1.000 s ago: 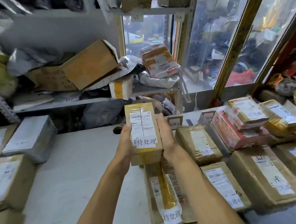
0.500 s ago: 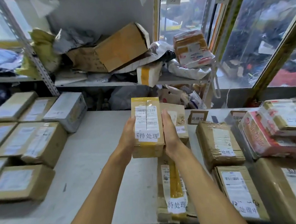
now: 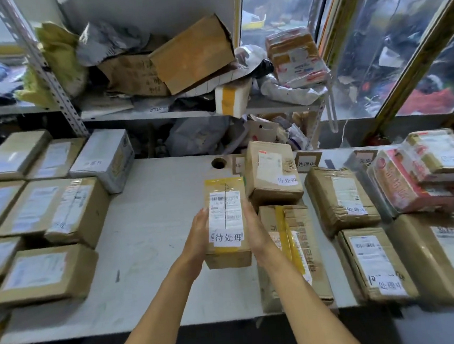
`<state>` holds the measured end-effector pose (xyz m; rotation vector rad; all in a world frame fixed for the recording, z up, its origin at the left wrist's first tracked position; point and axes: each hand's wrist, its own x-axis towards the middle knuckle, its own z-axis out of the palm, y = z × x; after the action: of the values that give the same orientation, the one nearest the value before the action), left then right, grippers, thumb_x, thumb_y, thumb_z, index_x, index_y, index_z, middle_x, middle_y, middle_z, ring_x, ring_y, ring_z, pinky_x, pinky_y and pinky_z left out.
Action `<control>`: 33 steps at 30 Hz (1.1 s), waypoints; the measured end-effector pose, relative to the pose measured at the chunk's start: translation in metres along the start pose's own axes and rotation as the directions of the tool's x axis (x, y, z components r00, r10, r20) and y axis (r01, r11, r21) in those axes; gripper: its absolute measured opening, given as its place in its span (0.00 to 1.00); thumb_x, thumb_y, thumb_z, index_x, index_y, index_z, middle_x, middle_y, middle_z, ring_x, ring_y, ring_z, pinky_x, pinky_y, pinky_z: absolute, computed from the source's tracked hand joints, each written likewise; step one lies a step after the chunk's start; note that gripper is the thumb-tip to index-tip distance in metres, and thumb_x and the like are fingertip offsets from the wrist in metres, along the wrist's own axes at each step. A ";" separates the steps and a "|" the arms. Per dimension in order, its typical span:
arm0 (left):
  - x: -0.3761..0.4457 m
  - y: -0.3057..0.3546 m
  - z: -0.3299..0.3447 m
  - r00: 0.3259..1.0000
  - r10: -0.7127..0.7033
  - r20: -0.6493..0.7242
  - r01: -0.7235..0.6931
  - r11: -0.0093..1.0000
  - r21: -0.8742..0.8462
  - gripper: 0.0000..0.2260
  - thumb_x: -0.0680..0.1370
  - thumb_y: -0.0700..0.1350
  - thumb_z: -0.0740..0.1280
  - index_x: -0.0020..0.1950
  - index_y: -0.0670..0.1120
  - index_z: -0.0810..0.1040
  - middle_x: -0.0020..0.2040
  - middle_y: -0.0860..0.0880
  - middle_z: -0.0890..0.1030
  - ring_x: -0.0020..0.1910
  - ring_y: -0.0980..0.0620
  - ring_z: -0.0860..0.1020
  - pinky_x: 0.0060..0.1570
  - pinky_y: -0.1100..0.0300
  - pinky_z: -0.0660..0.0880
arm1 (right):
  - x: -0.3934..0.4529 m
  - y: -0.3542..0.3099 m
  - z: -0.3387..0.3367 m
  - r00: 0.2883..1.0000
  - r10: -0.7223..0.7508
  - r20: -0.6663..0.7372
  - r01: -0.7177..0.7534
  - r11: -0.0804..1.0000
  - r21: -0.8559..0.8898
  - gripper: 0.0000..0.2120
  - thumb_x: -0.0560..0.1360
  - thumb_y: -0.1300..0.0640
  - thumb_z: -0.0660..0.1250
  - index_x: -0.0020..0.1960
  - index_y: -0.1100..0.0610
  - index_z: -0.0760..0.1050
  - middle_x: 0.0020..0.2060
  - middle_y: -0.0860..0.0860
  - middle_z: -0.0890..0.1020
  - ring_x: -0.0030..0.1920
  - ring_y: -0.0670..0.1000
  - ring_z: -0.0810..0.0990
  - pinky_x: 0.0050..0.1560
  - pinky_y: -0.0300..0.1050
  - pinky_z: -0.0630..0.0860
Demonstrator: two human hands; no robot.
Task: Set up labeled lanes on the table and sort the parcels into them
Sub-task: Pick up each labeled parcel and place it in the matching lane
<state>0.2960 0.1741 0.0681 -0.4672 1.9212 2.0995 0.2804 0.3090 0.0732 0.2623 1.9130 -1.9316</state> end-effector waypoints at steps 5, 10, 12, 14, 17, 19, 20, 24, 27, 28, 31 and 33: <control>0.006 -0.034 0.000 0.984 -0.175 0.017 0.176 0.983 -0.051 0.21 0.84 0.65 0.50 0.65 0.60 0.78 0.63 0.51 0.82 0.62 0.50 0.80 0.64 0.48 0.74 | -0.017 0.006 0.002 0.988 -0.023 -0.155 -0.030 0.945 -0.326 0.39 0.83 0.32 0.51 0.85 0.50 0.42 0.84 0.47 0.46 0.83 0.51 0.46 0.81 0.55 0.47; 0.005 -0.053 0.011 0.959 -0.282 0.022 0.281 0.959 0.035 0.18 0.83 0.66 0.46 0.67 0.63 0.66 0.68 0.53 0.70 0.74 0.46 0.67 0.75 0.39 0.60 | -0.022 0.019 -0.001 0.982 -0.139 -0.130 0.075 0.911 -0.407 0.35 0.83 0.33 0.52 0.85 0.47 0.51 0.83 0.43 0.51 0.83 0.48 0.50 0.80 0.51 0.50; 0.009 -0.061 0.013 0.958 -0.286 0.002 0.286 0.957 0.041 0.19 0.83 0.67 0.47 0.69 0.63 0.65 0.70 0.53 0.71 0.75 0.44 0.67 0.75 0.36 0.61 | -0.022 0.025 -0.001 0.978 -0.165 -0.125 0.100 0.906 -0.411 0.41 0.77 0.24 0.49 0.83 0.45 0.55 0.82 0.42 0.55 0.82 0.47 0.54 0.82 0.54 0.53; 0.012 -0.065 0.014 0.961 -0.275 -0.009 0.275 0.959 0.067 0.22 0.82 0.68 0.47 0.71 0.62 0.65 0.68 0.54 0.72 0.73 0.44 0.69 0.73 0.34 0.63 | -0.018 0.035 -0.005 0.974 -0.179 -0.136 0.115 0.916 -0.385 0.47 0.71 0.17 0.47 0.82 0.42 0.58 0.80 0.41 0.62 0.80 0.46 0.60 0.80 0.59 0.60; 0.015 -0.068 0.014 0.960 -0.278 -0.018 0.279 0.955 0.097 0.26 0.81 0.70 0.49 0.74 0.61 0.65 0.71 0.52 0.72 0.73 0.44 0.69 0.72 0.34 0.65 | -0.015 0.041 -0.011 0.978 -0.169 -0.118 0.119 0.931 -0.345 0.45 0.70 0.16 0.49 0.80 0.39 0.60 0.78 0.41 0.66 0.78 0.47 0.65 0.77 0.61 0.66; 0.015 -0.067 0.014 0.957 -0.290 -0.022 0.291 0.951 0.105 0.27 0.80 0.71 0.51 0.75 0.60 0.64 0.74 0.51 0.71 0.73 0.43 0.69 0.71 0.35 0.66 | -0.015 0.038 -0.012 0.981 -0.160 -0.108 0.115 0.934 -0.337 0.47 0.68 0.15 0.48 0.80 0.39 0.59 0.78 0.41 0.65 0.78 0.47 0.64 0.77 0.61 0.66; 0.014 -0.066 0.014 0.956 -0.293 -0.024 0.293 0.949 0.117 0.27 0.80 0.70 0.52 0.76 0.60 0.64 0.74 0.51 0.71 0.73 0.42 0.69 0.71 0.35 0.67 | -0.016 0.035 -0.011 0.983 -0.155 -0.101 0.111 0.932 -0.344 0.48 0.68 0.15 0.48 0.81 0.39 0.59 0.79 0.41 0.64 0.79 0.48 0.63 0.77 0.61 0.65; 0.000 -0.061 0.019 0.962 -0.272 -0.033 0.273 0.940 0.203 0.26 0.85 0.52 0.61 0.81 0.60 0.55 0.70 0.50 0.75 0.63 0.47 0.77 0.64 0.41 0.76 | -0.022 0.023 -0.006 0.987 -0.147 -0.066 0.112 0.919 -0.378 0.34 0.82 0.32 0.53 0.83 0.45 0.56 0.82 0.44 0.57 0.83 0.49 0.53 0.82 0.59 0.55; -0.004 -0.063 0.016 0.964 -0.265 -0.005 0.258 0.934 0.249 0.29 0.85 0.48 0.62 0.81 0.63 0.53 0.66 0.52 0.75 0.55 0.53 0.79 0.57 0.44 0.79 | -0.026 0.020 -0.005 0.989 -0.138 -0.044 0.112 0.920 -0.377 0.29 0.85 0.40 0.55 0.83 0.47 0.56 0.82 0.46 0.57 0.83 0.49 0.53 0.80 0.53 0.54; -0.006 -0.064 0.014 0.964 -0.266 0.006 0.255 0.930 0.265 0.30 0.85 0.48 0.63 0.81 0.64 0.52 0.64 0.53 0.74 0.54 0.54 0.78 0.57 0.43 0.79 | -0.026 0.020 -0.004 0.990 -0.136 -0.034 0.114 0.919 -0.377 0.29 0.85 0.40 0.54 0.83 0.47 0.56 0.83 0.46 0.57 0.82 0.49 0.54 0.80 0.52 0.55; -0.010 -0.063 0.007 0.960 -0.274 0.057 0.244 0.918 0.312 0.30 0.84 0.47 0.63 0.80 0.65 0.53 0.60 0.56 0.75 0.56 0.53 0.78 0.58 0.42 0.79 | -0.027 0.018 0.000 0.991 -0.132 -0.019 0.116 0.920 -0.373 0.29 0.84 0.38 0.54 0.83 0.45 0.56 0.83 0.45 0.58 0.82 0.49 0.55 0.79 0.51 0.56; -0.012 -0.062 0.002 0.955 -0.281 0.098 0.233 0.910 0.343 0.30 0.84 0.46 0.64 0.80 0.65 0.54 0.57 0.60 0.76 0.54 0.55 0.78 0.56 0.44 0.80 | -0.030 0.016 0.002 0.992 -0.127 -0.005 0.117 0.925 -0.361 0.29 0.84 0.38 0.53 0.83 0.44 0.56 0.82 0.45 0.58 0.82 0.49 0.56 0.79 0.53 0.57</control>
<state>0.3317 0.1828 0.0165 -0.4520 1.9505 1.5665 0.3137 0.3116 0.0713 0.0629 2.3032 -1.6101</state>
